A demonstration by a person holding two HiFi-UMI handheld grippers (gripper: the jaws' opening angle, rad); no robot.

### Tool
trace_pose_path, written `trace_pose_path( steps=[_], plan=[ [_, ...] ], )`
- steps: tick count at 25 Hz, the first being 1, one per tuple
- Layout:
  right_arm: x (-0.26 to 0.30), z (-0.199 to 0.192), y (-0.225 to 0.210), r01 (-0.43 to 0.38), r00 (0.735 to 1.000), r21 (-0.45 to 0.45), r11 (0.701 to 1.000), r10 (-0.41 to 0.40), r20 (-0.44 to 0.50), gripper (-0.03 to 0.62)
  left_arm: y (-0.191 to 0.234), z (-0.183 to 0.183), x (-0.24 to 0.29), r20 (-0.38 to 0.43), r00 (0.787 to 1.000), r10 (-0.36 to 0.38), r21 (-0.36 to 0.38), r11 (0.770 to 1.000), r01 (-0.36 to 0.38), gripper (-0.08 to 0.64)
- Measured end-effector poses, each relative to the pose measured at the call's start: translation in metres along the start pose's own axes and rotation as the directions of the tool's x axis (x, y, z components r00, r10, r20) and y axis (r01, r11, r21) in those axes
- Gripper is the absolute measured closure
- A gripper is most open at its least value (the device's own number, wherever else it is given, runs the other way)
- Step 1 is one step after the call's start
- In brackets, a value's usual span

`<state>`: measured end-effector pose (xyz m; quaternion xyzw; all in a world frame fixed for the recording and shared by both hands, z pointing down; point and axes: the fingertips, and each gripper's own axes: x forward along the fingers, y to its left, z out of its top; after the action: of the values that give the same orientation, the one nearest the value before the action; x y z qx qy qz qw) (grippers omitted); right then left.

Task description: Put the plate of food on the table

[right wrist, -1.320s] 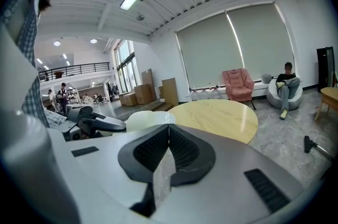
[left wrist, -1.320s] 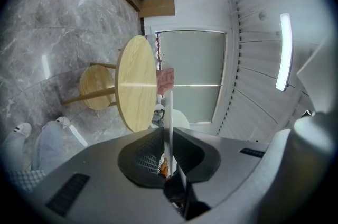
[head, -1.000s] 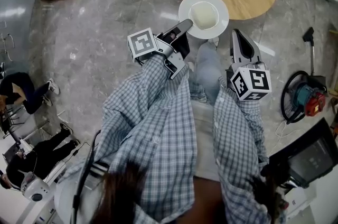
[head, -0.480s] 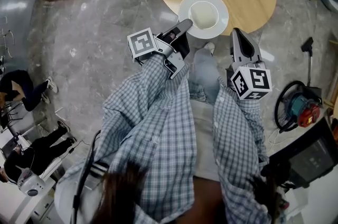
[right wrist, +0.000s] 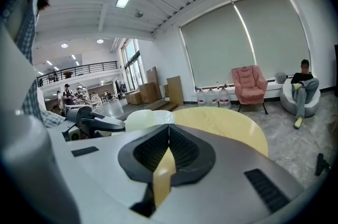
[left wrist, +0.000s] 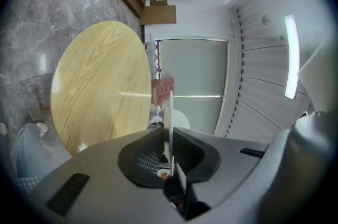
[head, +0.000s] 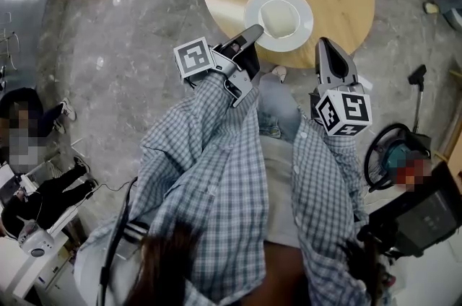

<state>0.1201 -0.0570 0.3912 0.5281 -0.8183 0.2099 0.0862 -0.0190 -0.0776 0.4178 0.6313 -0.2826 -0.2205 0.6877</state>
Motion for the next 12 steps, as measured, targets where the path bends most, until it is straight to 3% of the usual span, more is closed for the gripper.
trace_pose_path(
  steps=[12],
  plan=[
    [0.035,0.013,-0.043,-0.044,0.998,-0.011,0.999,0.044,-0.035,0.584,0.003,0.017,0.047,0.05,0.999,0.005,-0.005,1.0,-0.005,0.526]
  ],
)
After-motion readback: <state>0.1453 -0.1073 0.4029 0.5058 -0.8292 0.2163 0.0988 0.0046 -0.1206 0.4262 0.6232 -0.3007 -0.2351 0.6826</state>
